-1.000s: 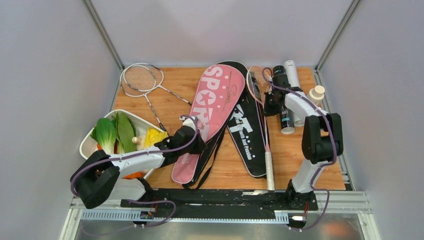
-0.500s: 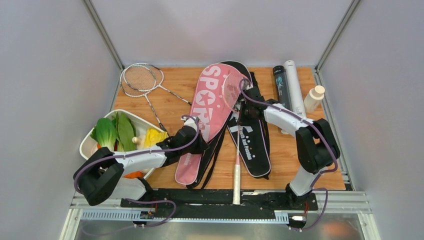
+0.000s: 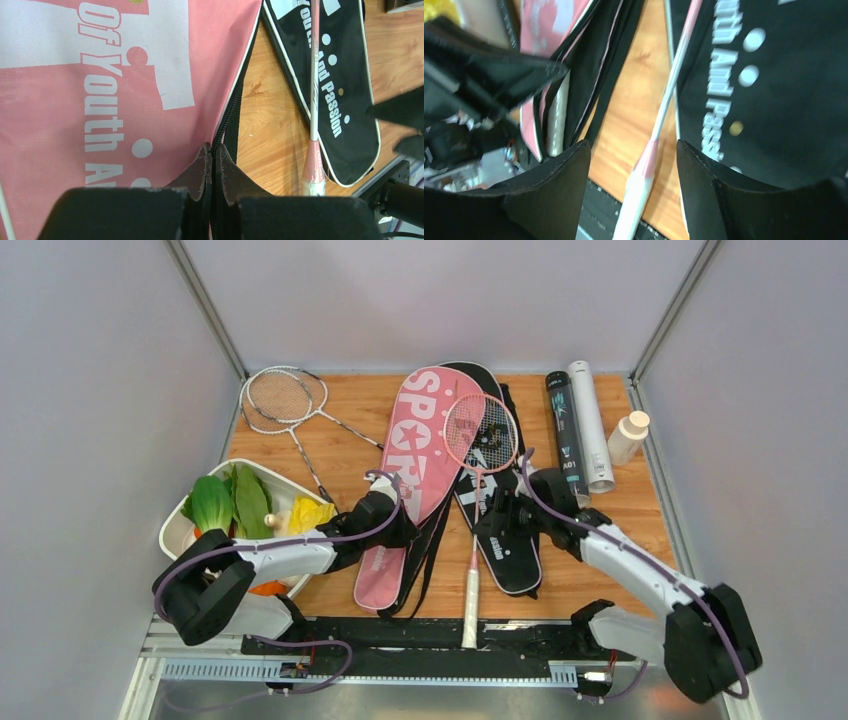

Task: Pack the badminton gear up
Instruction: Place the racket at the center of the board, then pick up the racket from the center of the board.

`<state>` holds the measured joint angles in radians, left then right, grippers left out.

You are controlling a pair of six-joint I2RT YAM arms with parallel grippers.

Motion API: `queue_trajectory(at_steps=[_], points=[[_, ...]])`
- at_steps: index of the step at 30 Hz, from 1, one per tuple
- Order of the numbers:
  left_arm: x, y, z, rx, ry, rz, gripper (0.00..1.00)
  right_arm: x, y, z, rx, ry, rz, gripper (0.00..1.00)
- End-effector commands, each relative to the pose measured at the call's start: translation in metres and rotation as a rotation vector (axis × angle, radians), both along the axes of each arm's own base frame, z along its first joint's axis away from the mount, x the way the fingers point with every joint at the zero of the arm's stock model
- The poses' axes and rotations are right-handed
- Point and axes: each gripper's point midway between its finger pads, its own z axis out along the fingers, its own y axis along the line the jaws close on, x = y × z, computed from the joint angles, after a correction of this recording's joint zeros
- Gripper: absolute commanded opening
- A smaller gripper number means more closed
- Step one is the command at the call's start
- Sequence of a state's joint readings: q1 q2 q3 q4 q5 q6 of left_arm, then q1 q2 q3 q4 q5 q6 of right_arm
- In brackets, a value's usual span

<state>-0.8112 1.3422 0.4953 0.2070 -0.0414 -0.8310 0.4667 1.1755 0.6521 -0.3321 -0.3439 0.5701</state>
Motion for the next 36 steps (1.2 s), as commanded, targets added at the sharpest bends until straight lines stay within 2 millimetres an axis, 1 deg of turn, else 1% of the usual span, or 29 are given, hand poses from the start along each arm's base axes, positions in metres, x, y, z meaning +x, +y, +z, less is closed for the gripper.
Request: queue_trajectory(at_steps=[1,6,8,12,18,22,26,32,34,36], points=[[-0.001,-0.009,0.002,-0.026,0.006,-0.023,0.00,-0.038,0.020,0.021,0.233,-0.030,0.075,0.67],[-0.001,-0.009,-0.001,-0.022,0.014,-0.022,0.00,-0.068,0.024,0.015,0.354,-0.019,0.085,0.67],[-0.001,-0.010,0.000,-0.027,0.017,-0.021,0.00,-0.074,0.028,0.011,0.390,-0.021,0.090,0.67],[-0.002,-0.011,0.000,-0.033,0.021,-0.021,0.00,-0.084,0.028,-0.002,0.385,-0.006,0.062,0.68],[-0.001,-0.011,0.001,-0.034,0.023,-0.019,0.00,-0.089,0.025,-0.019,0.390,-0.004,-0.028,0.69],[-0.001,-0.011,0.002,-0.034,0.022,-0.019,0.00,-0.089,0.020,-0.034,0.314,-0.016,-0.099,0.70],[-0.001,-0.012,0.002,-0.031,0.022,-0.022,0.00,-0.092,0.023,-0.048,0.281,0.003,-0.122,0.71],[0.000,-0.012,0.002,-0.035,0.023,-0.019,0.00,-0.094,0.034,-0.053,0.328,0.019,-0.116,0.72],[-0.001,-0.013,0.002,-0.037,0.024,-0.018,0.00,-0.092,0.038,-0.047,0.388,0.003,-0.114,0.72],[-0.001,-0.012,0.001,-0.037,0.025,-0.017,0.00,-0.095,0.036,-0.052,0.405,0.002,-0.117,0.70]])
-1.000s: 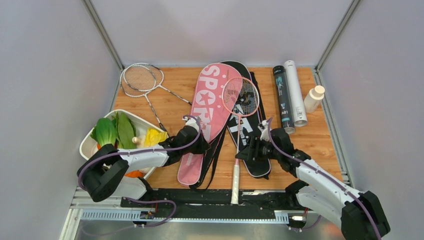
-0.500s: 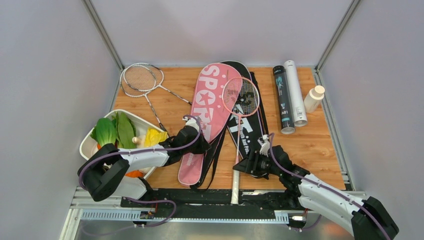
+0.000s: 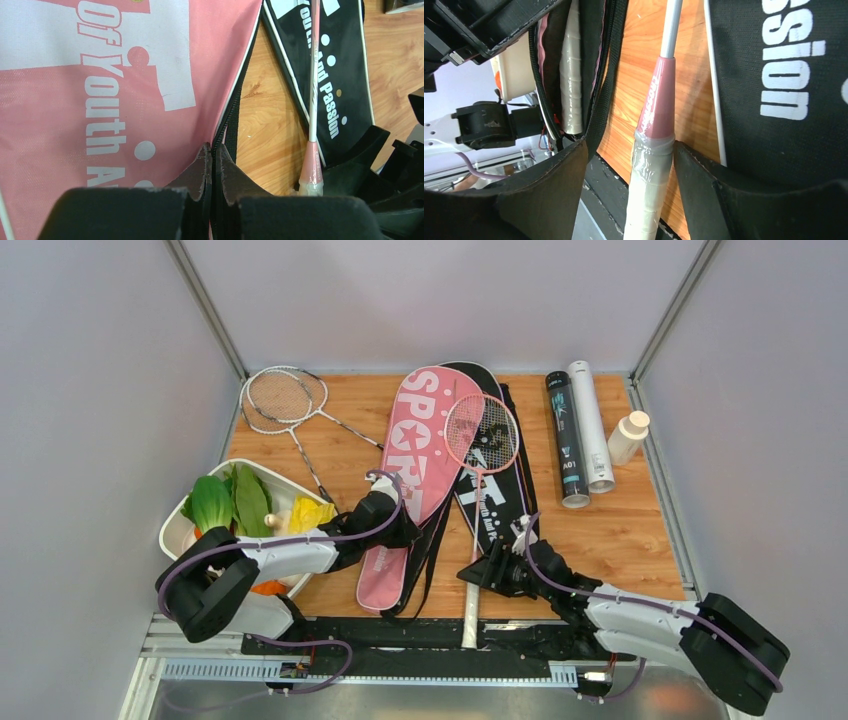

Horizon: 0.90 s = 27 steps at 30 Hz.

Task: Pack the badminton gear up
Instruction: Pick up the racket from the center of the board.

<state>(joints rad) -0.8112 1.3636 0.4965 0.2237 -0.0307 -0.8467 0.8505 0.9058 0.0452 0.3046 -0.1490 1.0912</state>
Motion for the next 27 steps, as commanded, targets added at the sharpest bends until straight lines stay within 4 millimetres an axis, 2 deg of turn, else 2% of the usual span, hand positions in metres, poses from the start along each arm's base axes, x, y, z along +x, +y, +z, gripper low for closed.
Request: queue_trajectory(at_steps=[1,7,10,12,13,14,15,18,23,27], points=[[-0.001,-0.009,0.004,-0.024,0.011,-0.017,0.00,0.004,0.000,0.001,0.080,-0.036,-0.043,0.69],[-0.004,-0.012,0.006,-0.043,0.019,-0.033,0.00,0.004,-0.003,-0.002,0.089,-0.053,-0.051,0.64],[-0.004,-0.013,0.007,-0.053,0.023,-0.031,0.00,0.007,-0.006,-0.004,0.075,-0.069,-0.065,0.54],[-0.005,-0.015,0.008,-0.062,0.025,-0.035,0.00,0.009,-0.005,-0.002,0.071,-0.080,-0.065,0.41],[-0.005,-0.016,0.008,-0.066,0.025,-0.038,0.00,0.009,-0.004,0.000,0.073,-0.088,-0.062,0.30],[-0.005,-0.016,0.008,-0.069,0.026,-0.038,0.00,0.010,-0.003,0.004,0.080,-0.097,-0.062,0.25],[-0.005,-0.018,0.010,-0.079,0.024,-0.039,0.00,0.010,-0.003,0.007,0.087,-0.106,-0.057,0.15],[-0.004,-0.021,0.016,-0.099,0.018,-0.041,0.00,0.011,-0.003,0.016,0.094,-0.133,-0.052,0.00],[0.002,-0.026,0.033,-0.130,-0.010,-0.036,0.00,0.005,-0.012,0.028,0.119,-0.132,-0.073,0.00],[0.012,-0.030,0.055,-0.153,-0.049,-0.010,0.00,0.004,-0.025,0.037,0.179,-0.084,-0.163,0.00]])
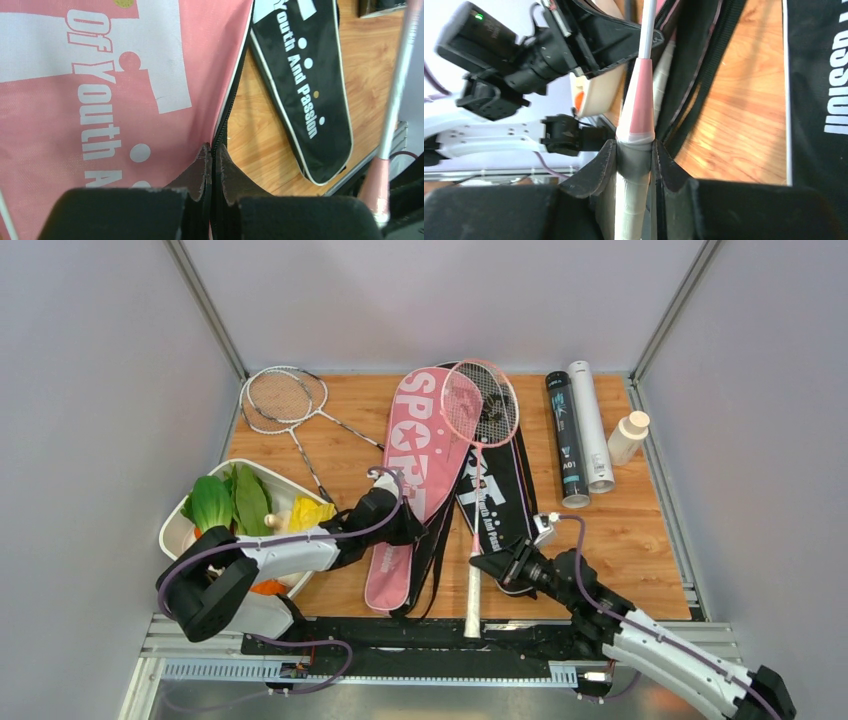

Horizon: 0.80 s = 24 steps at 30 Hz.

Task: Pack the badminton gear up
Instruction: Pick up the racket from the center of the board.

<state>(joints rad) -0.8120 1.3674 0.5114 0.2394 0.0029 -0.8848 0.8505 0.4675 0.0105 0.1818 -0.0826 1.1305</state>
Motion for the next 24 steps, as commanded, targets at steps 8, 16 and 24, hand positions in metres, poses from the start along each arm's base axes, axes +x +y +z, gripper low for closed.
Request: queue_trajectory(at_steps=[8,16,24], points=[[0.041,-0.021,0.103,-0.144,-0.160,0.106,0.00,-0.007,-0.063,-0.026,-0.159,0.233,-0.265,0.00],[0.066,-0.018,0.137,-0.152,-0.221,0.221,0.00,-0.019,-0.064,-0.030,-0.337,0.275,-0.183,0.00],[0.072,-0.022,0.146,-0.148,-0.241,0.219,0.00,-0.016,-0.051,0.026,-0.256,0.105,-0.097,0.00]])
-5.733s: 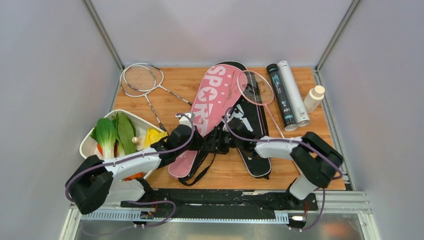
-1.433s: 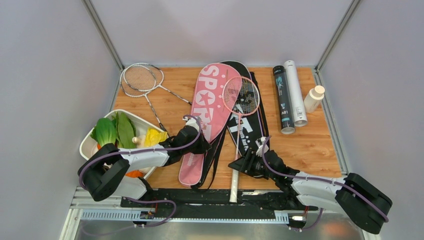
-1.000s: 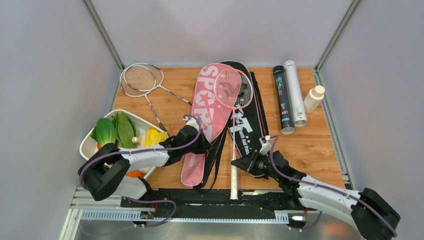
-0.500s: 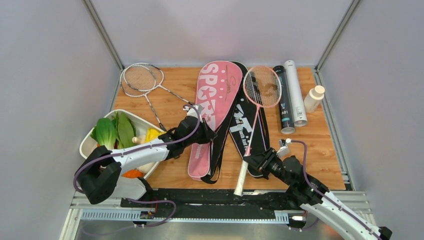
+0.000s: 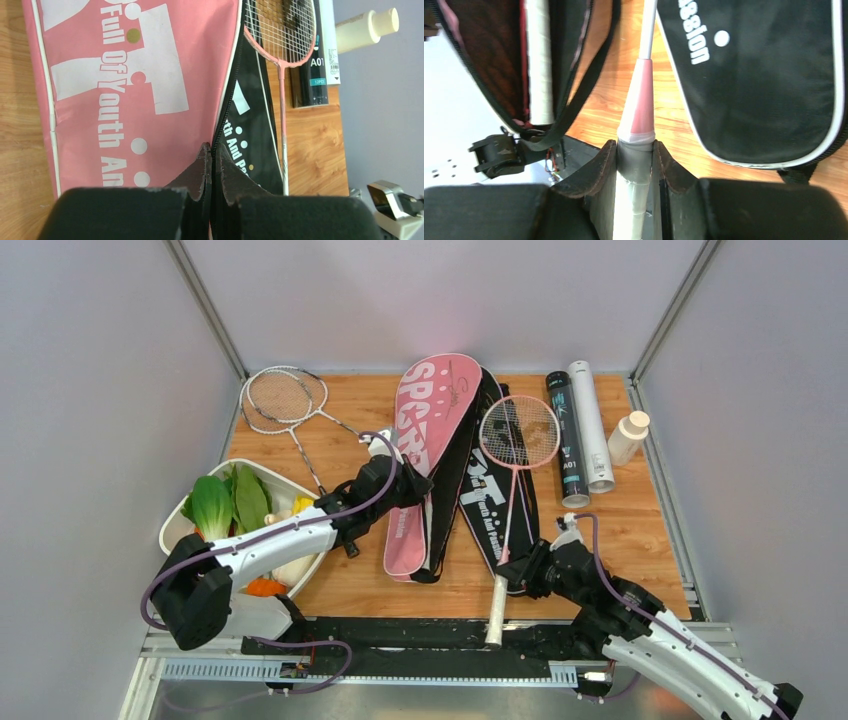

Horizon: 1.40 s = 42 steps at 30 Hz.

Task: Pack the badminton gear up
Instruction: Pick up the racket from the center of the board.

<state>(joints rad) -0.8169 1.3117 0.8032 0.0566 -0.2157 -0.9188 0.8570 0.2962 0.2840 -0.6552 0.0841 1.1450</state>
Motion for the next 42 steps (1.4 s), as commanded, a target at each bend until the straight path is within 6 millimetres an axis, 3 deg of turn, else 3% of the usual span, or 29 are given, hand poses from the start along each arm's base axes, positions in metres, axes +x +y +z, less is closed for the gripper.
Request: queue_trajectory(at_steps=[1,7,17,24,28,34,42], points=[[0.011,-0.010,0.037,-0.076,-0.074,0.011,0.00,0.000,0.012,0.047,0.076,-0.103,0.075,0.00],[0.011,-0.013,0.037,-0.072,-0.079,-0.005,0.00,-0.011,0.024,0.046,0.097,-0.059,0.153,0.00],[0.015,-0.020,0.025,-0.047,-0.065,-0.024,0.00,-0.014,0.018,0.073,0.106,-0.096,0.161,0.00],[0.016,-0.025,0.022,-0.044,-0.059,-0.040,0.00,-0.022,0.023,0.067,0.124,-0.061,0.199,0.00],[0.015,-0.024,0.021,-0.043,-0.058,-0.041,0.00,-0.026,0.027,0.074,0.140,-0.057,0.226,0.00],[0.018,-0.021,0.020,-0.022,-0.065,-0.025,0.00,-0.028,0.016,0.087,0.111,-0.070,0.208,0.00],[0.022,-0.021,0.025,-0.008,-0.076,-0.014,0.00,-0.033,0.011,0.079,0.055,-0.042,0.235,0.00]])
